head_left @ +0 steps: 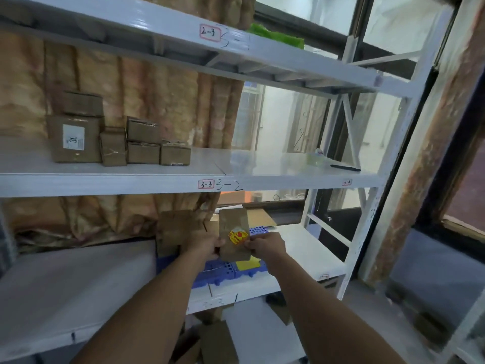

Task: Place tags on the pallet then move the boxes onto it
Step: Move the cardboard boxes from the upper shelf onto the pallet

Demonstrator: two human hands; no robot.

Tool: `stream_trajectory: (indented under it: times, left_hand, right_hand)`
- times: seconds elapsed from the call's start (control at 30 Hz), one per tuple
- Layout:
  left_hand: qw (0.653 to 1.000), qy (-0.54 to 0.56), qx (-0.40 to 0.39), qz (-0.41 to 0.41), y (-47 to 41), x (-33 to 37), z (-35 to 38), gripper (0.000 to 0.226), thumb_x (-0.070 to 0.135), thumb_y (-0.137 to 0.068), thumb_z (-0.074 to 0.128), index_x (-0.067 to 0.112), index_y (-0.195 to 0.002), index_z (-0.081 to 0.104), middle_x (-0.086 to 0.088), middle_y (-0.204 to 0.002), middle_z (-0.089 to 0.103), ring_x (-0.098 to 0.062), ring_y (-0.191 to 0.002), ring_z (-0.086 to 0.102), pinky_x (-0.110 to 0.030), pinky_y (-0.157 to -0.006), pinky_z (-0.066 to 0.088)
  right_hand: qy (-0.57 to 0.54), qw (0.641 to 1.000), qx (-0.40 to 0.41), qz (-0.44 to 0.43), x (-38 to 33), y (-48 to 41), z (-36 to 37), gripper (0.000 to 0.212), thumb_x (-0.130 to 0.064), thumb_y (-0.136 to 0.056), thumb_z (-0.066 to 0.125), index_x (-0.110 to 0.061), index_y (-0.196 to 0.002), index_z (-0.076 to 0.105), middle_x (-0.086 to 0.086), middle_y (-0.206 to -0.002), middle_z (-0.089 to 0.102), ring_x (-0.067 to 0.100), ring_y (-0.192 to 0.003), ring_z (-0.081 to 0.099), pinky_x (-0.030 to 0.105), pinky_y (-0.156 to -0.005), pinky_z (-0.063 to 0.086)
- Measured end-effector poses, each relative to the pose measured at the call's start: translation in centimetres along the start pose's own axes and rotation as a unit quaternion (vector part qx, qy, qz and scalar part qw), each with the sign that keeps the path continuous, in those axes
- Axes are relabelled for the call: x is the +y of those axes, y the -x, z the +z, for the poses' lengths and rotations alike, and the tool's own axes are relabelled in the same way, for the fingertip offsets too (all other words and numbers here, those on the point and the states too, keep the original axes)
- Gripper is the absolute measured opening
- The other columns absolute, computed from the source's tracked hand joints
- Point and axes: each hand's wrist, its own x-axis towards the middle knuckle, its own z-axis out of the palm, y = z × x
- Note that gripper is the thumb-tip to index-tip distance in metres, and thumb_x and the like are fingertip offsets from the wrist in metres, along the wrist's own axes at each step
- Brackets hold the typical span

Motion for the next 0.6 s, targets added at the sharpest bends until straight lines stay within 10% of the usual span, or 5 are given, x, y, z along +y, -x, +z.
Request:
stream_trajectory:
  times: [0.33, 0.6]
  left_hand:
    - [0.997, -0.033, 0.054, 0.039, -10.1, 2.1, -2.6, 0.019, -0.001, -0.084, 0.076, 0.005, -0.073, 0.062, -0.024, -0.101, 0.068, -0.037, -0.097, 0.068, -0.056, -0.091, 0.056]
    - [0.993, -0.070, 0.080, 0.054, -16.0, 1.8, -1.2, 0.025, 0.000, -0.084, 0.076, 0.011, -0.067, 0.060, -0.023, -0.097, 0.068, -0.039, -0.099, 0.068, -0.054, -0.093, 0.055]
  right_hand:
    - [0.011, 1.000, -0.021, -0.016, -1.8, -10.1, 7.2, 0.038, -0.012, -0.076, 0.084, -0.025, -0.044, 0.070, 0.010, -0.071, 0.073, 0.030, -0.077, 0.071, 0.047, -0.083, 0.060]
    - [0.036, 0.999, -0.033, -0.005, -1.6, -16.4, 8.8, 0.034, -0.021, -0.071, 0.087, -0.023, -0.042, 0.070, 0.021, -0.085, 0.075, 0.039, -0.092, 0.071, 0.053, -0.086, 0.059]
